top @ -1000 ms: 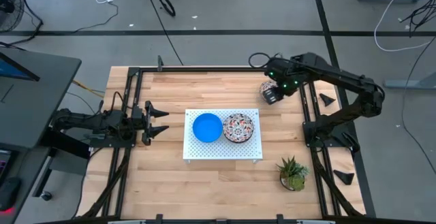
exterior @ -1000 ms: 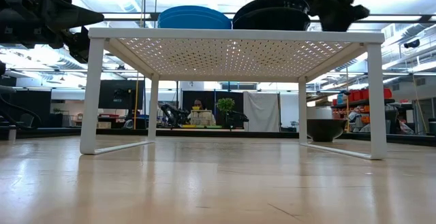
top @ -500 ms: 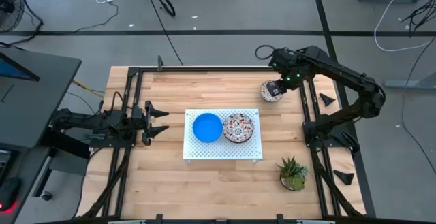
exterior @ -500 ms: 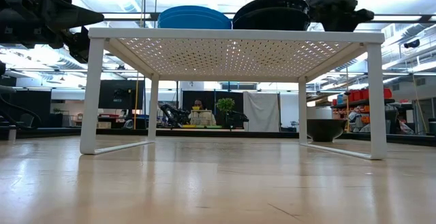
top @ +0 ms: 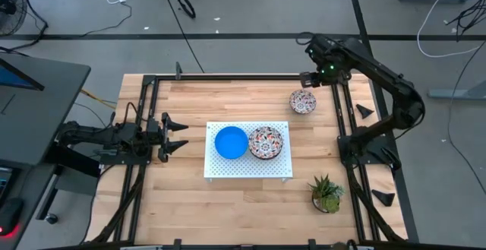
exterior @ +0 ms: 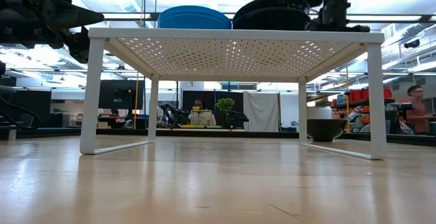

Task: Pick & Place Mini bowls
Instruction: Stack the orange patterned bowl on top of the orange patterned bowl on the shelf

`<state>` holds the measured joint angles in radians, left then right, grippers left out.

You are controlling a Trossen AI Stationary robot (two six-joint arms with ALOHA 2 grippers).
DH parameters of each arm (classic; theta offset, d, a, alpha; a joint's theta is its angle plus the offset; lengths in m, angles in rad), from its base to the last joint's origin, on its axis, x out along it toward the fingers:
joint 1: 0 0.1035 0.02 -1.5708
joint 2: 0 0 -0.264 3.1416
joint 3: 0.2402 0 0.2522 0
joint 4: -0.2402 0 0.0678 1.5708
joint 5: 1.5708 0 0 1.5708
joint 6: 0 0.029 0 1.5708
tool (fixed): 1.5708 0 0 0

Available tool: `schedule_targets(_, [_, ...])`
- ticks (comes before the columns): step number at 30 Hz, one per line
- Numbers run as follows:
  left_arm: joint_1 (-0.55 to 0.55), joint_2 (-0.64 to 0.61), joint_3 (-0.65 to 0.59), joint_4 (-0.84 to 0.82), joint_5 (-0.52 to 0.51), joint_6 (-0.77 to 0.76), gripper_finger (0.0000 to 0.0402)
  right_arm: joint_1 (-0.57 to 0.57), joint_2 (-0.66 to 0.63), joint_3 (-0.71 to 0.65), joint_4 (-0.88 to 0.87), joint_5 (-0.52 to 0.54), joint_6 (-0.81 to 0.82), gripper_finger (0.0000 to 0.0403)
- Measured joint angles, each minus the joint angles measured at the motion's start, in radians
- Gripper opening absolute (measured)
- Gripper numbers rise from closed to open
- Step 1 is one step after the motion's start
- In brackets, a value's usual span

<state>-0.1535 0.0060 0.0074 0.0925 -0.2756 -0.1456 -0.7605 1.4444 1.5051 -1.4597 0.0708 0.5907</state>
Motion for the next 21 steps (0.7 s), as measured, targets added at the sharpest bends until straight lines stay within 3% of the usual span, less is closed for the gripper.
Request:
schedule_targets(9, [0.0,0.0,0.0,0.0,0.0,0.0,0.0288,-0.093,0.07,-0.023,0.003,0.0,0.016,0.0151])
schedule_targets(21, [0.0,0.0,0.0,0.0,0.0,0.0,0.0288,-0.125,0.076,-0.269,0.228,0.0,0.066,0.0151])
